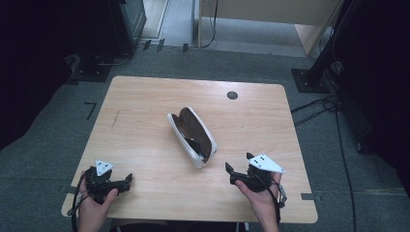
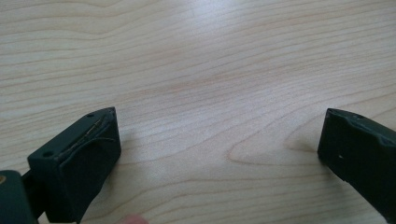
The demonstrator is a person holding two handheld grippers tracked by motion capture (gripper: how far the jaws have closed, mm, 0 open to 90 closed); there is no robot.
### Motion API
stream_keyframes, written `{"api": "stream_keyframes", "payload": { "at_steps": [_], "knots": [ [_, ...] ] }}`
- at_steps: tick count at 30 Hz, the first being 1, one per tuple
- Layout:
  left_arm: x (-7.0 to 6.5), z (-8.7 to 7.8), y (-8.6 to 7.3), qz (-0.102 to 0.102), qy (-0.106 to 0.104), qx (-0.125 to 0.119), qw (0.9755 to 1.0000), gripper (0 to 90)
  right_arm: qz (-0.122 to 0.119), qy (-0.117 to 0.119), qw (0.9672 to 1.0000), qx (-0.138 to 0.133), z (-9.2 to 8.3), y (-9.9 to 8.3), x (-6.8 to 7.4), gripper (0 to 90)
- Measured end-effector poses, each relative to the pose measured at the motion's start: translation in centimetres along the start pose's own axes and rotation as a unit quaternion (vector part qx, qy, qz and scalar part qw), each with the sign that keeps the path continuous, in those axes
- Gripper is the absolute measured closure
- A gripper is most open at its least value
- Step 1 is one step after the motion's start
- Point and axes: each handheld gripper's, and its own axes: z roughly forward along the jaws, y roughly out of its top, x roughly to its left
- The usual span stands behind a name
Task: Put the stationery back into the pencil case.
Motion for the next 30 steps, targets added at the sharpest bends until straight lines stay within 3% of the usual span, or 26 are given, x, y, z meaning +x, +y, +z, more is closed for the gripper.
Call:
{"api": "stream_keyframes", "payload": {
  "at_steps": [7, 15, 30],
  "knots": [
    [0.0, 0.0, 0.0, 0.000, 0.000, 0.000, 1.0000, 0.0, -0.002, -0.002, 0.9999, 0.016, -0.6, -1.2, -1.2, 7.4],
    [0.0, 0.0, 0.0, 0.000, 0.000, 0.000, 1.0000, 0.0, 0.016, -0.030, 0.9987, 0.037, -1.2, -3.1, -3.3, 5.5],
    [0.0, 0.0, 0.0, 0.000, 0.000, 0.000, 1.0000, 0.0, 0.050, -0.082, 0.9933, 0.065, -3.1, -5.9, -7.4, 5.5]
  ]
}}
